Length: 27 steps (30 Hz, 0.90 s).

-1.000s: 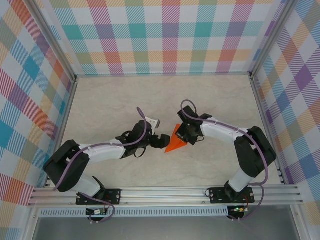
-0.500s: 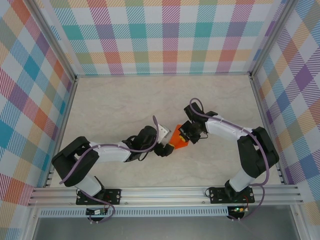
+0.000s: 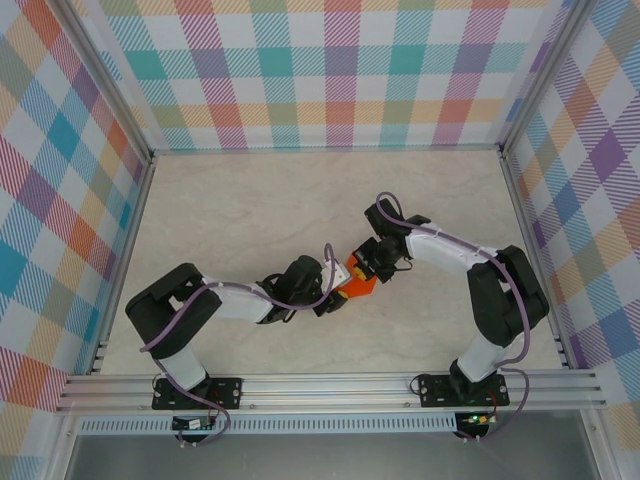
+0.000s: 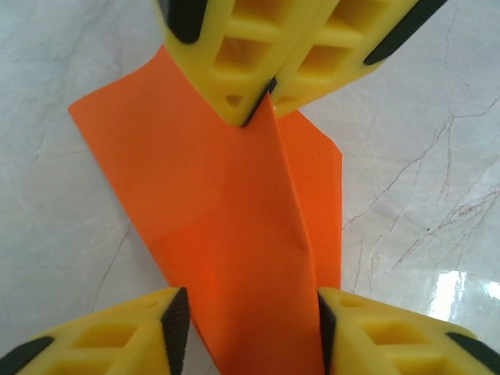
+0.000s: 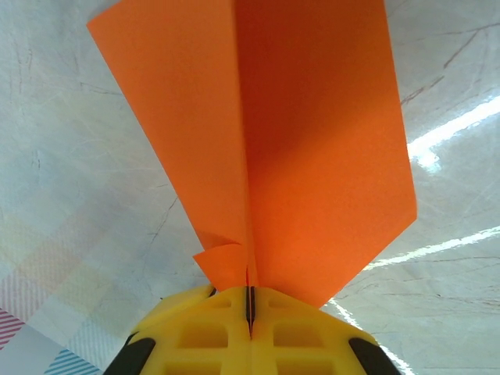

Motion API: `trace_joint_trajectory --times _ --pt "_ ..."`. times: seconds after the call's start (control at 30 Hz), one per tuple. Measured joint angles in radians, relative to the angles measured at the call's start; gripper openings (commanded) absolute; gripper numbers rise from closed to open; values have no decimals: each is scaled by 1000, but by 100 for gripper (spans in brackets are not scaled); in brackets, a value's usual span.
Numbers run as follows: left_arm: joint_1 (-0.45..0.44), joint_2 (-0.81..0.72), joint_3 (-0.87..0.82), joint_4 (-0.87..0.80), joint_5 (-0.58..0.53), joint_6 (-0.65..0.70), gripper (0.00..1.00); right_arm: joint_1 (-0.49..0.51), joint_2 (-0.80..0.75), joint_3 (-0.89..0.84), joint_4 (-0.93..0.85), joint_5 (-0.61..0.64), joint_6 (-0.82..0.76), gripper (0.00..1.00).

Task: Fold a paper plane with a square sheet of paper (pick it up from the middle)
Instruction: Fourth fold the wing at the center of the table.

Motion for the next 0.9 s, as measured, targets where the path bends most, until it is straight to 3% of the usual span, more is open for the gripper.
trace_joint_trajectory --times 0.13,0.27,0.33,0.5,0.7,0.9 --pt "0 13 8 9 8 19 25 0 0 0 -2 -6 -4 3" --pt "0 18 10 9 7 24 21 0 0 0 -2 -16 -24 23" --pt "0 18 11 9 8 24 21 -1 0 1 -2 -18 -37 26" --pt "0 23 11 13 8 13 20 -6 0 1 -2 -19 -58 25" --pt "0 32 11 13 7 -3 29 -6 0 1 -2 -35 -72 10" --pt "0 12 11 12 10 -22 31 -6 0 1 -2 -40 -75 9"
